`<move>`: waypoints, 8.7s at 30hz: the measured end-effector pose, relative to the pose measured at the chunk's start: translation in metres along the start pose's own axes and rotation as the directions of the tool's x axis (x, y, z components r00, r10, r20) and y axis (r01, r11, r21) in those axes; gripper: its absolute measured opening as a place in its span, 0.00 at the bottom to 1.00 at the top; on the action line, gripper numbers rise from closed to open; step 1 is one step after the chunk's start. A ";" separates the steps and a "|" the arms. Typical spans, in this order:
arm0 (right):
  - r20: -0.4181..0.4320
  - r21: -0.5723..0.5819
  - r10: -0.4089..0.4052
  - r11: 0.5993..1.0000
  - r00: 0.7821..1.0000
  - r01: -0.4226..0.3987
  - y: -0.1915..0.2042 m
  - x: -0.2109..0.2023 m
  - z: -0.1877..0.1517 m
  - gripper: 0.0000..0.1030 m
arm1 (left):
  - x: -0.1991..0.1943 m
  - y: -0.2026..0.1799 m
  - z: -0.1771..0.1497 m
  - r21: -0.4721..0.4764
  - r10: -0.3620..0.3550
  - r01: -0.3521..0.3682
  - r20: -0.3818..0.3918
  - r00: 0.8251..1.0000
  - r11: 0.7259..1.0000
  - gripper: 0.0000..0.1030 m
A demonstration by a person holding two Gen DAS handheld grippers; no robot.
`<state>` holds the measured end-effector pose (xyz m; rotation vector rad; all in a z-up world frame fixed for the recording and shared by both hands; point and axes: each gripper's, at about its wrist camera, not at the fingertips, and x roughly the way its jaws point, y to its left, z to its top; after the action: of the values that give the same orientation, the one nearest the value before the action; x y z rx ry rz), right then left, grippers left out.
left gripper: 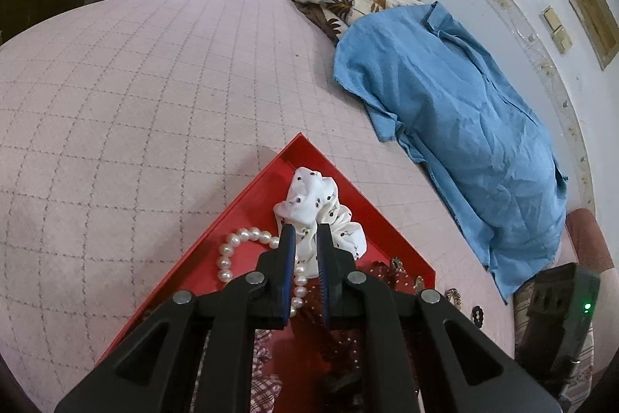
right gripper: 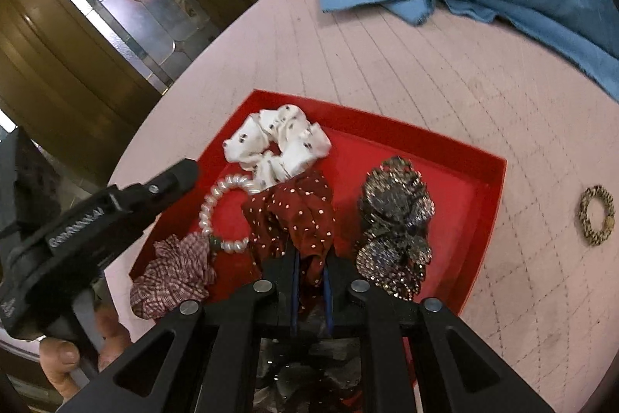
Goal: Organize jewelry
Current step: 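Carry the pearl bracelet and red scrunchie to the red tray and open both tools, then move both tools back from the tray to the remaining bracelets and hair ties, then grasp the leopard-print scrunchie with the left tool while the right tool grasps a black hair tie, then carry the leopard scrunchie and black hair tie to the red tray and release both, then move both tools back toward the black beaded and pale green bracelets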
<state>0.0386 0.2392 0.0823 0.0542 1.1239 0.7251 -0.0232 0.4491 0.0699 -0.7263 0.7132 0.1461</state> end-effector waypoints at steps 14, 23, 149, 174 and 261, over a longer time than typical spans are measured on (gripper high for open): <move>0.051 0.019 -0.058 0.998 0.997 0.057 -0.008 -0.026 -0.005 0.57 | -0.016 -0.013 -0.007 0.042 -0.018 0.016 0.051 0.999 0.999 0.41; 0.077 0.035 -0.046 0.998 0.996 0.043 -0.016 -0.047 -0.008 0.57 | -0.019 -0.016 -0.008 0.056 -0.005 0.001 0.057 0.998 0.998 0.43; 0.196 0.221 -0.375 0.917 0.906 0.331 -0.312 -0.173 -0.057 0.07 | 0.129 -0.302 -0.155 0.583 0.095 0.050 -0.215 0.972 0.811 0.05; 0.286 0.014 -0.258 0.964 0.923 0.266 -0.147 -0.231 -0.089 0.08 | -0.065 -0.179 -0.108 0.392 -0.037 0.047 -0.033 0.999 0.919 0.05; 0.117 -0.241 -0.212 0.942 0.970 0.235 0.018 -0.083 -0.099 0.48 | -0.079 -0.010 -0.073 0.115 0.153 -0.173 0.165 0.974 0.978 0.70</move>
<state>-0.0719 0.1762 0.1108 -0.2533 0.9263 0.6501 -0.1194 0.4026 0.0879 -0.5262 0.6261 0.3012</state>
